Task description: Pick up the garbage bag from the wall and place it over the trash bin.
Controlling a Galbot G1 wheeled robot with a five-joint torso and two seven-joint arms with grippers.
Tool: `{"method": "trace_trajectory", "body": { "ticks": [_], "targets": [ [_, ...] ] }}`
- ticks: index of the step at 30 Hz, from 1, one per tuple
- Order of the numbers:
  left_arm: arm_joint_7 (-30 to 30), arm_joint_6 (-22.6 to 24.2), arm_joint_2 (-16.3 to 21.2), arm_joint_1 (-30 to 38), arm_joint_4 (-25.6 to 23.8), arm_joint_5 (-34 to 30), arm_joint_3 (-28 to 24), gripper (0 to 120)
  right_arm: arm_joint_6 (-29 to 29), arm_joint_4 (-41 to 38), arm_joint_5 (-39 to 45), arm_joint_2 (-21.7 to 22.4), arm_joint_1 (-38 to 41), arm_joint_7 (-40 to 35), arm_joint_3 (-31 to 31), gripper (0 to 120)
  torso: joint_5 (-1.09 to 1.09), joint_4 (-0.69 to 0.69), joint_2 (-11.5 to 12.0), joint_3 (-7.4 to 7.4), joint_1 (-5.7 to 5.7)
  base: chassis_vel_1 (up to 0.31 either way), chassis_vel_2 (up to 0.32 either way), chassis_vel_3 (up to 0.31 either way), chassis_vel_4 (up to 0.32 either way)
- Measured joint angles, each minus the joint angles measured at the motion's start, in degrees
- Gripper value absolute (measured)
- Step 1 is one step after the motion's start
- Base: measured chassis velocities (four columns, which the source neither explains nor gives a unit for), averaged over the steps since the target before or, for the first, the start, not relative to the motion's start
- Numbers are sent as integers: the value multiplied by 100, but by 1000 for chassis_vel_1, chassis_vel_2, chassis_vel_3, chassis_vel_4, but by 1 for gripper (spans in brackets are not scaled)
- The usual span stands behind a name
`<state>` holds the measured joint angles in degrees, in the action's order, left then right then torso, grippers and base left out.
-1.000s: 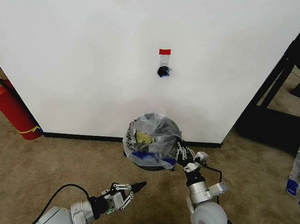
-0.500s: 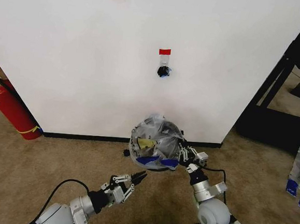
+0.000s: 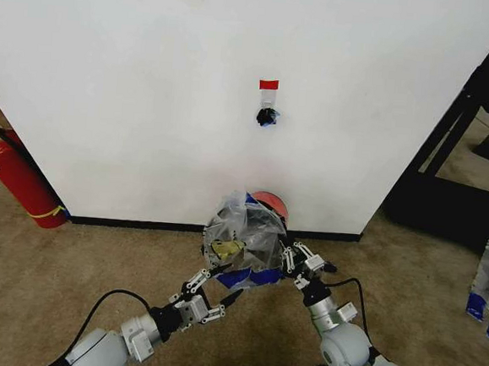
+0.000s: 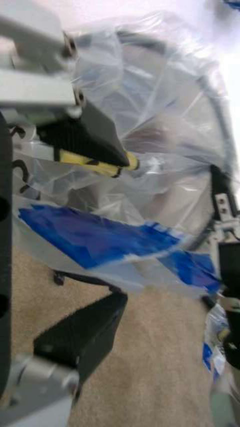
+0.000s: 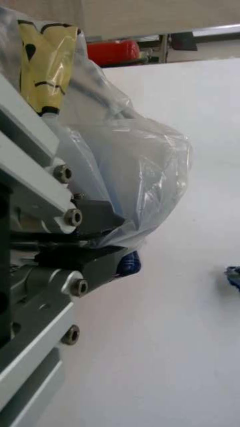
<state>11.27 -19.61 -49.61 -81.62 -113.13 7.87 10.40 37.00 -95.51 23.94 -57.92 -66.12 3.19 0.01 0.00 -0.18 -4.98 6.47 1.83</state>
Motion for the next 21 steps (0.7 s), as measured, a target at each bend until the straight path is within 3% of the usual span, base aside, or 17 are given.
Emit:
{"method": "trace_trajectory", "body": {
  "ticks": [5,11,16,21],
  "targets": [
    [-110,170,-11,21,-19,-40,-32,97,37,-27,-139,11,-45,50,22,1,0,0,0,0,0,0,0,0,0],
    [-113,337,-12,-70,-141,-195,-83,100,53,-34,-213,6,-66,53,25,1,0,0,0,0,0,0,0,0,0],
    [-84,416,-59,-99,-142,-195,-140,91,54,-81,-236,-4,-68,53,16,1,0,0,0,0,0,0,0,0,0],
    [-66,489,-103,-103,-130,-188,-180,69,56,-149,-274,-7,-104,56,1,1,0,0,0,0,0,0,0,0,0]
  ]
}}
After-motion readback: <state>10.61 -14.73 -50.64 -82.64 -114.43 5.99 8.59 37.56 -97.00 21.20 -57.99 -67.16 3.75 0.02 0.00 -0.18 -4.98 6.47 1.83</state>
